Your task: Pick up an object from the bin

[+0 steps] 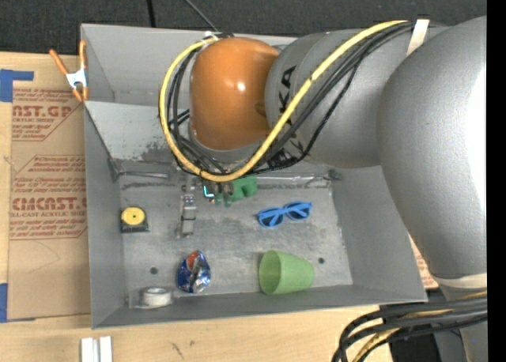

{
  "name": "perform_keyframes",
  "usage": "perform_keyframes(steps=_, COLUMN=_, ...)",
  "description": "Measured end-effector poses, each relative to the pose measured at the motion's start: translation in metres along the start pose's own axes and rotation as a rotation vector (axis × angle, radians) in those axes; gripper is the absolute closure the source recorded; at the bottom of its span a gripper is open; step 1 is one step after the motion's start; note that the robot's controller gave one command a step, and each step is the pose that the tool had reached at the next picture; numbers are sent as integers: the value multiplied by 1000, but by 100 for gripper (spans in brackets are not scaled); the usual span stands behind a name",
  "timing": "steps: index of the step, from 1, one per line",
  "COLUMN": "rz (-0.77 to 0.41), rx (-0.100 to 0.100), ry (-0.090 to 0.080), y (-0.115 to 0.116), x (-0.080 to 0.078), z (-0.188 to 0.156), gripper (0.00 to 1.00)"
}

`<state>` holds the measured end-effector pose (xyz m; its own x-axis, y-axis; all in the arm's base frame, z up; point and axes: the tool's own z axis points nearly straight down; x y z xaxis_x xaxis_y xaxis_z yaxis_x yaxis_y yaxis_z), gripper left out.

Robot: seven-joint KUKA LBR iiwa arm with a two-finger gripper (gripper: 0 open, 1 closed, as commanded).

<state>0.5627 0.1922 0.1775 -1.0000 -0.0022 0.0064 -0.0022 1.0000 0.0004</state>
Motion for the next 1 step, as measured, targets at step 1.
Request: perform_keyframes(steps=1, rz=32, rx=-2, ry=-6, y=-46, x=55, z=107, gripper=0)
